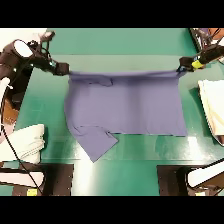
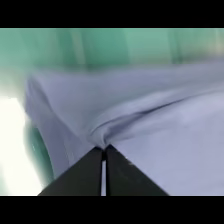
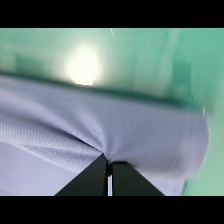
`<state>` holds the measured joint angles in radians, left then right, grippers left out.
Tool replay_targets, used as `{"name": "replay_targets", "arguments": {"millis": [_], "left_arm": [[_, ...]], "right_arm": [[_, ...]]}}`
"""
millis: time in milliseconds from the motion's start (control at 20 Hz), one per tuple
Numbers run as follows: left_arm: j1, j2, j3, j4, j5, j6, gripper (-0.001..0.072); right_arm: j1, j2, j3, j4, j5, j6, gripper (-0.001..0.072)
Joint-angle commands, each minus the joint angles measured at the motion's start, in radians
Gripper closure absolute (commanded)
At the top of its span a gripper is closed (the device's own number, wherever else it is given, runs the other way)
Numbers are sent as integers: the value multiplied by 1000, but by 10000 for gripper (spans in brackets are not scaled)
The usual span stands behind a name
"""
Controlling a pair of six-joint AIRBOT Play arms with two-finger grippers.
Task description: Fold the shirts.
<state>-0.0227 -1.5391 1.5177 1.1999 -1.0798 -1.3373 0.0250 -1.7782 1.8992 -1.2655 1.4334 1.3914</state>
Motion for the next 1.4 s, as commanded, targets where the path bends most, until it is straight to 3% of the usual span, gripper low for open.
{"name": "replay_targets", "arguments": {"millis": [0,300,350,400,450,500,650,800,1100,1350], "left_arm": [[1,-2,-100,0,-38,0,688],[1,-3,-228,-3,30,-7,685],[1,-2,-228,-3,27,-31,644],[1,-2,-228,0,21,-50,351],[1,2,-227,5,6,-68,156],[1,14,-227,10,-19,-75,219],[1,114,-244,72,-112,-79,227],[1,275,-399,98,-160,-142,227],[1,596,-863,-56,-179,-246,226],[-26,659,-1076,-195,-93,-262,227]], "right_arm": [[4,40,-140,-63,12,-12,697],[4,127,-387,-61,-104,-12,695],[4,134,-401,-61,-105,-10,677],[4,141,-407,-61,-100,-10,486],[4,148,-406,-61,-85,-10,339],[3,163,-405,-63,-69,-11,333],[-39,254,-455,-62,-12,-31,332],[-95,404,-607,-61,-21,-31,333],[-164,643,-856,-61,-127,-31,333],[-163,696,-906,-53,-147,-31,333]]}}
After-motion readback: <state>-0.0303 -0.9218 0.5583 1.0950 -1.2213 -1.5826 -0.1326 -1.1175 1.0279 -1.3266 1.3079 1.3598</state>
